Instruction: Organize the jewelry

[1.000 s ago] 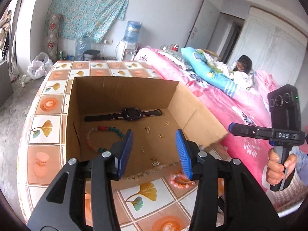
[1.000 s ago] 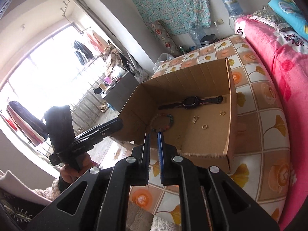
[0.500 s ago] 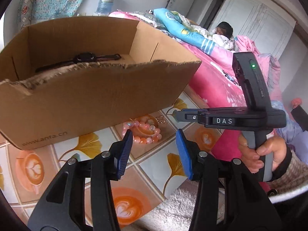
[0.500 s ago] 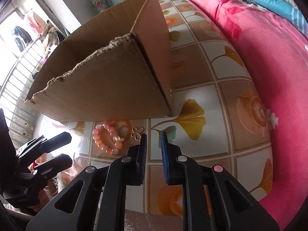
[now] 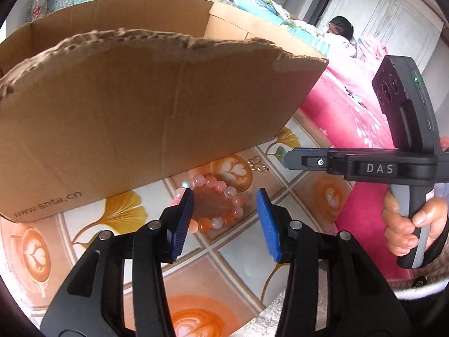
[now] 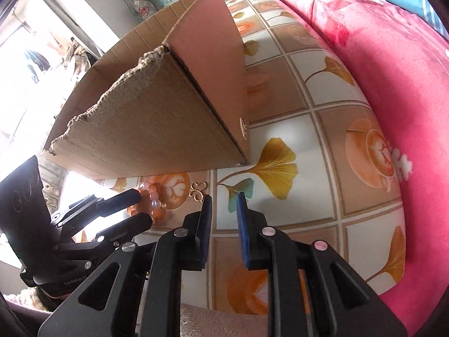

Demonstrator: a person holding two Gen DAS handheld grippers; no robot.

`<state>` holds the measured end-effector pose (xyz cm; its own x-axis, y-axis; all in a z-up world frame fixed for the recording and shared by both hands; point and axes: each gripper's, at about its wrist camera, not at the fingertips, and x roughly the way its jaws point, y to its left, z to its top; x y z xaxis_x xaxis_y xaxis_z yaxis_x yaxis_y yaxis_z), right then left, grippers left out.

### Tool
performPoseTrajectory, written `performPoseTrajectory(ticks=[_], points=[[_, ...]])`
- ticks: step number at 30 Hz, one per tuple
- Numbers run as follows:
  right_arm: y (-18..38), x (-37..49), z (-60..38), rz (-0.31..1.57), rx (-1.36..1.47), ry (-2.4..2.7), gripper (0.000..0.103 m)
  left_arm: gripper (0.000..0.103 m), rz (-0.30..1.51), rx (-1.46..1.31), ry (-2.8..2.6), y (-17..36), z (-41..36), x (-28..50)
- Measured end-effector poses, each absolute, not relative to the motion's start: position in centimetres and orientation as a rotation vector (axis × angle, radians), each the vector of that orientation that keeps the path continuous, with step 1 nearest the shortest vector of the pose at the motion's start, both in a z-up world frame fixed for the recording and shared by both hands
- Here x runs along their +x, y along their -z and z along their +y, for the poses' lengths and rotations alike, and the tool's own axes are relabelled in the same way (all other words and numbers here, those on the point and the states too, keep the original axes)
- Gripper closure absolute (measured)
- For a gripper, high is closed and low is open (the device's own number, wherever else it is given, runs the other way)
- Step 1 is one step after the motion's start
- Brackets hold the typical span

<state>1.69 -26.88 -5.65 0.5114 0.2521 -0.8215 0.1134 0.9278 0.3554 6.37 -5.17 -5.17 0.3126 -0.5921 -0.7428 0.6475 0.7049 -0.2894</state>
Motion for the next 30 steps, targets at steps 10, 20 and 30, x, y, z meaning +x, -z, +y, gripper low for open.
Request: performPoseTrajectory(ticks=[10,20,30], points=[[5.3,2.3,-24.7,1.022,0.288,-0.126,0.073,0.059,0.960,0.026,0.690,4.7,-0.8,6.5],[5.7,3.0,-21.2,0.987,0.092,-0.078,0.072,0.059,0.952,0.023,0.690,4.7,-0.4,6.1],[5.6,3.0,-19.5,0.981,0.006,-0.080,0.089,0.059,0.938,0.034,0.679,4.7,-0.7,5.7]])
